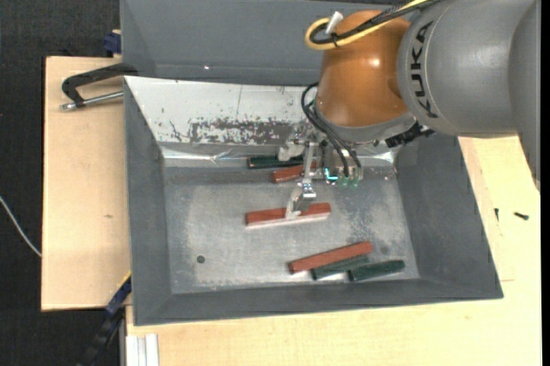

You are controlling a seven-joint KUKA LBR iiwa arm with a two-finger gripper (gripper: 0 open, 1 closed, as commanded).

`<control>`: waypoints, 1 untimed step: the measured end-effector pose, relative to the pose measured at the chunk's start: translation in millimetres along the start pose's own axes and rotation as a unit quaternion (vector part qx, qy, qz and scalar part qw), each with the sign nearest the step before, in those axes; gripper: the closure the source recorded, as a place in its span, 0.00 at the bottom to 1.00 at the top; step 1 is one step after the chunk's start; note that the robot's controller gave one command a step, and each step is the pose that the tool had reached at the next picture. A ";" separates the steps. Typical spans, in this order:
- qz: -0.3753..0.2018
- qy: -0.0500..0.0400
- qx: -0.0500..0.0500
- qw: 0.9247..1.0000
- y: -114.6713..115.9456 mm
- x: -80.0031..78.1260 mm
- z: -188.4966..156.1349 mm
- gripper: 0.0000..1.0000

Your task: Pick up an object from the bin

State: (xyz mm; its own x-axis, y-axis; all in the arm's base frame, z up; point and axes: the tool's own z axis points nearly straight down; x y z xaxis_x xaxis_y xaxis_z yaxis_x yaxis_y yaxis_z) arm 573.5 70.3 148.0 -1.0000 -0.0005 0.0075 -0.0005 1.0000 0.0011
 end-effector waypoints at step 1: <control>0.000 -0.003 0.000 1.000 -0.3 -1.2 -3.5 0.00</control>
Offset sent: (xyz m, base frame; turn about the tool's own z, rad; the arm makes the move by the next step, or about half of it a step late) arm -0.0251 0.0085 -0.0780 -0.2509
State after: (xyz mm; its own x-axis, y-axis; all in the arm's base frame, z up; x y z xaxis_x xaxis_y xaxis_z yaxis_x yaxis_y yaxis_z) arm 574.7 70.0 151.5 -1.0000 -0.0001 0.0017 -0.0001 1.0000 0.0014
